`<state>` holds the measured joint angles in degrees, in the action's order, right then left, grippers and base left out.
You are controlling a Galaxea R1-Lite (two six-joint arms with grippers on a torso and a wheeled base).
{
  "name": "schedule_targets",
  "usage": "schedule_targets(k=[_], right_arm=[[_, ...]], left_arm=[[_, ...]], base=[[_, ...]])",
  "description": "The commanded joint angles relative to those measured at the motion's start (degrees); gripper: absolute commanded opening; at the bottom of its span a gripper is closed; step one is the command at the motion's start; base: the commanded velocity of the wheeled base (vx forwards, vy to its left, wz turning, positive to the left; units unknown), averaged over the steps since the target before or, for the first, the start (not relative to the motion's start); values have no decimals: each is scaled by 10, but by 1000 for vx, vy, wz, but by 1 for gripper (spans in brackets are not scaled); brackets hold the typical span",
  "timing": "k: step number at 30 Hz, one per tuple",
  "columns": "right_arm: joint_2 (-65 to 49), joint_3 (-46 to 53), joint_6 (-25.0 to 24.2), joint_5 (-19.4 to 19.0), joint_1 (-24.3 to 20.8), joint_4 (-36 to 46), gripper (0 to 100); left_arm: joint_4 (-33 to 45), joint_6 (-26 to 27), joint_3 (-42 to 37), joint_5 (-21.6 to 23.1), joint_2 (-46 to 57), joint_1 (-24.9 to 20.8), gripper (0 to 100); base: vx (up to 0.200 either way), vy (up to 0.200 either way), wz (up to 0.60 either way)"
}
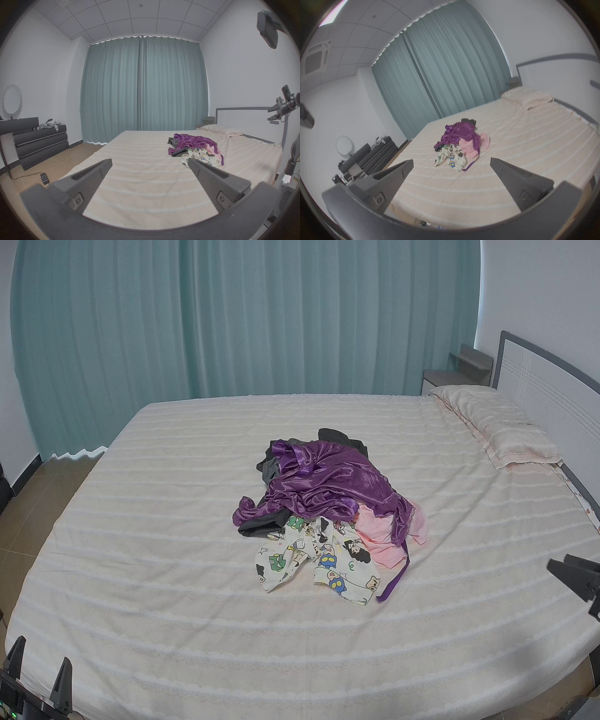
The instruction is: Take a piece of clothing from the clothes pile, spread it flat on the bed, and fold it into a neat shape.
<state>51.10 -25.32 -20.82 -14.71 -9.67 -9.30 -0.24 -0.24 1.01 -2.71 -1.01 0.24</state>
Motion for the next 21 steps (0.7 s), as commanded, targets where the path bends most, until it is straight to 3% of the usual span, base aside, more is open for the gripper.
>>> schedule_targets(k=[1, 10, 15, 21], right_arm=[[560, -109, -199, -40, -116, -242, 100], [748, -261, -273, 9, -131, -248, 100], [801, -310, -283, 17, -143, -247, 100], [865, -367, -287, 58, -159, -248, 100]], left_arm=[[1, 0, -10, 0, 4, 0, 100], [0, 0, -10, 0, 4, 0, 100], [0, 0, -10, 0, 4, 0, 100], [0, 0, -10, 0, 4, 0, 100]], base=[[0, 0, 0], [0, 0, 0], [0, 0, 0], [0, 0, 0]])
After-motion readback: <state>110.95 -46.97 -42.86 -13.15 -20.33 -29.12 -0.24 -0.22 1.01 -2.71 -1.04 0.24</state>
